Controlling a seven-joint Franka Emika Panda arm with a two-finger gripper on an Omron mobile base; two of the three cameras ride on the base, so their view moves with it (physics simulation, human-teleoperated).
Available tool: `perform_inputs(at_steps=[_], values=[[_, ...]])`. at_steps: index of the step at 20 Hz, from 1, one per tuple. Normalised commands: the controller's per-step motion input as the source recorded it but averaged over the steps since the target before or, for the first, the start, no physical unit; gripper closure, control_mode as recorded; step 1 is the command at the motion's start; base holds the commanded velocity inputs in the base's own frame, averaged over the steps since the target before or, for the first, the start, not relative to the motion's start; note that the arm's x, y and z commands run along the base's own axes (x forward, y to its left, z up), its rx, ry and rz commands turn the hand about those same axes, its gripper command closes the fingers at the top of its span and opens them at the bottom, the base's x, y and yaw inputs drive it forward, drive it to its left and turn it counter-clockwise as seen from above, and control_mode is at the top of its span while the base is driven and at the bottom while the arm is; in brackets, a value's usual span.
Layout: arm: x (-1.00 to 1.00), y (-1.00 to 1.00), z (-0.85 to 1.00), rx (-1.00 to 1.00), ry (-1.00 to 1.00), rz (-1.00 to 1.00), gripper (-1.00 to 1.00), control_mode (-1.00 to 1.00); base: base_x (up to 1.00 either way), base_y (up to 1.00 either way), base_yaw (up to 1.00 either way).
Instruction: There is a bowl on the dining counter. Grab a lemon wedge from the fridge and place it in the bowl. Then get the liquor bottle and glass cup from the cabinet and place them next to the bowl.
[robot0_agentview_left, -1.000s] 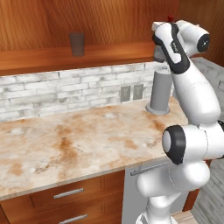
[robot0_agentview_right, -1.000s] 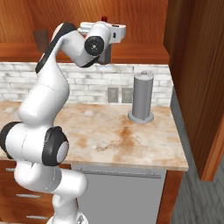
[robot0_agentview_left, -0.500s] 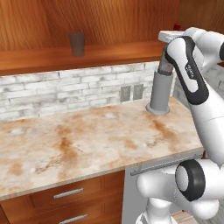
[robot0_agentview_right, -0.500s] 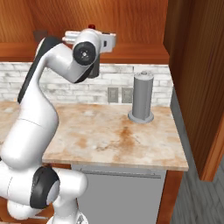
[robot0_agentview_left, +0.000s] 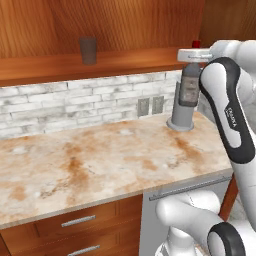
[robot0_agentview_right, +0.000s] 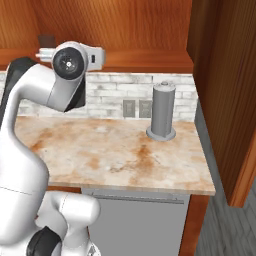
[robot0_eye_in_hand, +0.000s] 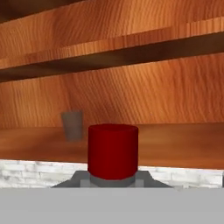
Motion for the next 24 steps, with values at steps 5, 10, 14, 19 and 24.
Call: perform_inputs(at_steps=[5, 10, 14, 19, 24], values=[[-0.53, 0.63, -0.43, 0.00, 0.10, 0.14, 1.00, -1.00, 0.00, 0.00, 0.00], [0.00, 0.00, 0.00, 0.00, 0.00, 0.00, 1.00, 1.00, -1.00, 0.25, 0.33], [0.00, 0.00, 0.00, 0.00, 0.00, 0.00, 1.00, 1.00, -1.00, 0.31, 0.39], [0.00, 0.00, 0.00, 0.00, 0.00, 0.00, 1.00, 1.00, -0.90, 0.40, 0.40], [0.00, 0.00, 0.00, 0.00, 0.00, 0.00, 1.00, 1.00, -0.86, 0.41, 0.42]])
